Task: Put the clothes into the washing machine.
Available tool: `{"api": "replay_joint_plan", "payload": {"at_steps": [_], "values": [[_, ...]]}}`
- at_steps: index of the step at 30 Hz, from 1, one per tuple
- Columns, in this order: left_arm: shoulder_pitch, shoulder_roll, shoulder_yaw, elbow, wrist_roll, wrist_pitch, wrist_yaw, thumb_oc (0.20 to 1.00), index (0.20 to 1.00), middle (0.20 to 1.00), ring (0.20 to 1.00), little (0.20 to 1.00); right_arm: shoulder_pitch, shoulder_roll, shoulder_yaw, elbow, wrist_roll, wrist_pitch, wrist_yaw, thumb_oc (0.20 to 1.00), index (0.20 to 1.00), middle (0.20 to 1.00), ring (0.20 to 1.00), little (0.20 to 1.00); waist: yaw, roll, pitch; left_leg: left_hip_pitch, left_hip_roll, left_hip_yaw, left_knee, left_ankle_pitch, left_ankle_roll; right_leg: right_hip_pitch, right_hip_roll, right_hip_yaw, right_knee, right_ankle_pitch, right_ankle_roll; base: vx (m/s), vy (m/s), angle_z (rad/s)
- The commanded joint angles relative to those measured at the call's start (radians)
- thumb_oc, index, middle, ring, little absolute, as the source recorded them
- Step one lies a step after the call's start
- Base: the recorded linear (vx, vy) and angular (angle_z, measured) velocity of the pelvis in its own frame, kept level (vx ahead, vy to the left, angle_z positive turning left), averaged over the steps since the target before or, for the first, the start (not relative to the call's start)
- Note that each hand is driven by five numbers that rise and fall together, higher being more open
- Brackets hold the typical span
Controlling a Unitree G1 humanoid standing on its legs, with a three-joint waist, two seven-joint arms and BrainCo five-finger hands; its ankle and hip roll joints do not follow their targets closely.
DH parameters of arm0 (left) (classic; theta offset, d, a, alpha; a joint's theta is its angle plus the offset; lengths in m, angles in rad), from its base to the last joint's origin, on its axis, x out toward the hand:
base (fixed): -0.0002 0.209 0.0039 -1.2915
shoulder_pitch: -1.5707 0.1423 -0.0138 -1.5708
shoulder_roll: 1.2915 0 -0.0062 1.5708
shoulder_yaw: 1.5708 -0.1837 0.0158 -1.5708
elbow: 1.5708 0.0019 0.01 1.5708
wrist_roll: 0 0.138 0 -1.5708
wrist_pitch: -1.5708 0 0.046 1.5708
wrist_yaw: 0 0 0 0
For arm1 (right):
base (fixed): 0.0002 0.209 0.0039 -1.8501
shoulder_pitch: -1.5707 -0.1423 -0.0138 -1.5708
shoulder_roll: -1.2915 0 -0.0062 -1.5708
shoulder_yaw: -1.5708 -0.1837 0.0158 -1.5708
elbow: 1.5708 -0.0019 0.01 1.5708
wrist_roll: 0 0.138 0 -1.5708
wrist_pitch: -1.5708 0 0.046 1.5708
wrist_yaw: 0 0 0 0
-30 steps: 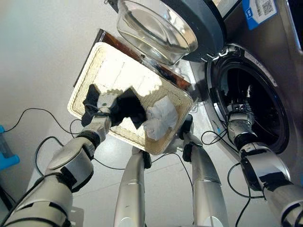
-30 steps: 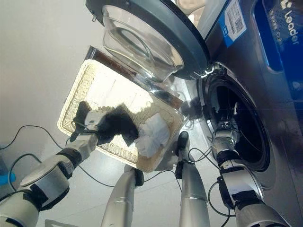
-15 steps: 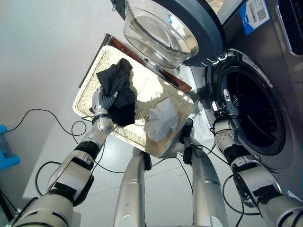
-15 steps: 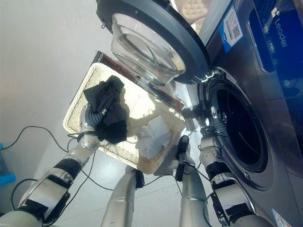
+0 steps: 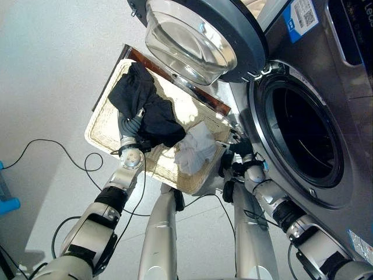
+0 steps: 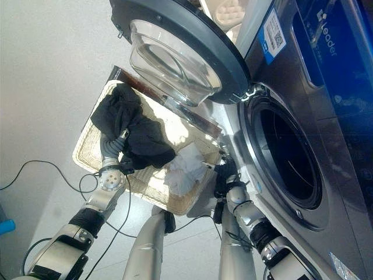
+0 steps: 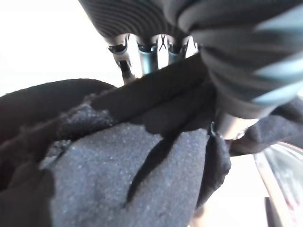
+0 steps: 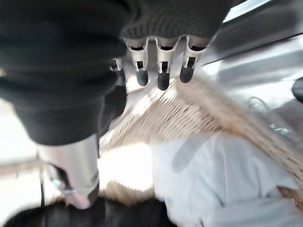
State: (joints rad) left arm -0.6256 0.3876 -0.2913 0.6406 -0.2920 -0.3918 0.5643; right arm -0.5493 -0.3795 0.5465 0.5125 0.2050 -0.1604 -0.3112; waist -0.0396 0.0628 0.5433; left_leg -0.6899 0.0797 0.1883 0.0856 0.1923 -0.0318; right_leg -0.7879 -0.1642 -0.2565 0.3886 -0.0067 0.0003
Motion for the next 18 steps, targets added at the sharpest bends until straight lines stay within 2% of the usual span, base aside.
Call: {"api": "replay_joint_plan", "payload": {"at_steps": [1,5,6,8,11,13,15,16,17,18], "values": [[-0.015,0.000,0.043,-0.053,-0.013,-0.088,-0.054,0.200,0.200,0.200,0.200,0.200,-0.007,-0.019,0.026,-0.051,-0.070,-0.018,0.022,1.000,1.000,1.000,1.000,1.000,0.029,-0.014,-0.023,-0.008,-0.034,0.035,0.091,-0.119,-0.067,0.027,-0.001,-0.033,-0.008,-0.002,0.109,0.00,0.000,0.00],[-0.022,0.001,0.030,-0.063,-0.009,-0.078,-0.099,0.200,0.200,0.200,0.200,0.200,-0.029,-0.028,0.031,-0.052,-0.097,-0.044,0.009,1.000,1.000,1.000,1.000,1.000,0.035,-0.010,-0.023,-0.004,-0.035,0.029,0.095,-0.122,-0.065,0.035,-0.003,-0.034,-0.004,-0.007,0.109,0.01,-0.031,0.00],[-0.037,0.007,0.010,-0.073,0.064,-0.057,-0.101,0.200,0.200,0.200,0.200,0.200,-0.056,-0.035,0.032,-0.062,-0.095,-0.068,0.022,1.000,1.000,1.000,1.000,1.000,0.039,-0.008,-0.023,-0.002,-0.037,0.025,0.100,-0.124,-0.064,0.041,-0.006,-0.039,-0.002,-0.009,0.110,0.00,0.000,0.00],[-0.039,0.011,0.006,-0.076,0.065,-0.053,-0.104,0.200,0.200,0.200,0.200,0.200,-0.059,-0.036,0.031,-0.066,-0.092,-0.067,0.023,1.000,1.000,1.000,1.000,1.000,0.040,-0.008,-0.023,-0.002,-0.037,0.025,0.101,-0.124,-0.064,0.041,-0.006,-0.039,-0.002,-0.009,0.110,0.01,-0.033,0.01],[-0.058,0.027,-0.023,-0.110,0.038,-0.007,-0.182,0.200,0.200,0.200,0.200,0.200,-0.111,-0.051,0.019,-0.064,-0.094,-0.103,-0.012,1.000,1.000,1.000,1.000,1.000,0.053,-0.002,-0.023,0.005,-0.041,0.015,0.112,-0.130,-0.061,0.052,-0.015,-0.045,0.005,-0.010,0.111,0.02,-0.058,0.02],[-0.061,0.028,-0.028,-0.116,0.026,0.003,-0.205,0.200,0.200,0.200,0.200,0.200,-0.128,-0.053,0.011,-0.061,-0.087,-0.109,-0.007,1.000,1.000,1.000,1.000,1.000,0.056,0.000,-0.023,0.006,-0.041,0.012,0.115,-0.132,-0.060,0.054,-0.017,-0.047,0.009,-0.011,0.112,0.01,-0.031,0.05],[-0.062,0.028,-0.031,-0.120,0.019,0.008,-0.217,0.200,0.200,0.200,0.200,0.200,-0.135,-0.052,0.008,-0.060,-0.085,-0.111,0.000,1.000,1.000,1.000,1.000,1.000,0.058,0.001,-0.023,0.006,-0.042,0.011,0.117,-0.133,-0.059,0.053,-0.018,-0.047,0.011,-0.011,0.113,0.01,-0.036,0.07],[-0.064,0.026,-0.040,-0.137,-0.015,0.026,-0.260,0.200,0.200,0.200,0.200,0.200,-0.161,-0.051,0.004,-0.059,-0.089,-0.084,0.026,1.000,1.000,1.000,1.000,1.000,0.062,0.002,-0.023,0.005,-0.043,0.009,0.122,-0.135,-0.057,0.054,-0.021,-0.050,0.013,-0.009,0.114,0.01,-0.046,0.08],[-0.064,0.026,-0.040,-0.137,-0.015,0.026,-0.260,0.200,0.200,0.200,0.200,0.200,-0.161,-0.051,0.004,-0.059,-0.089,-0.084,0.026,1.000,1.000,1.000,1.000,1.000,0.062,0.002,-0.023,0.005,-0.043,0.009,0.122,-0.135,-0.057,0.054,-0.021,-0.050,0.013,-0.009,0.114,0.01,-0.059,0.17],[-0.069,0.025,-0.046,-0.146,-0.042,0.038,-0.289,0.200,0.200,0.200,0.200,0.200,-0.178,-0.047,0.008,-0.050,-0.050,-0.049,0.071,1.000,1.000,1.000,1.000,1.000,0.066,0.004,-0.023,0.005,-0.045,0.007,0.125,-0.135,-0.057,0.054,-0.023,-0.052,0.015,-0.008,0.113,0.00,-0.025,0.12]]}}
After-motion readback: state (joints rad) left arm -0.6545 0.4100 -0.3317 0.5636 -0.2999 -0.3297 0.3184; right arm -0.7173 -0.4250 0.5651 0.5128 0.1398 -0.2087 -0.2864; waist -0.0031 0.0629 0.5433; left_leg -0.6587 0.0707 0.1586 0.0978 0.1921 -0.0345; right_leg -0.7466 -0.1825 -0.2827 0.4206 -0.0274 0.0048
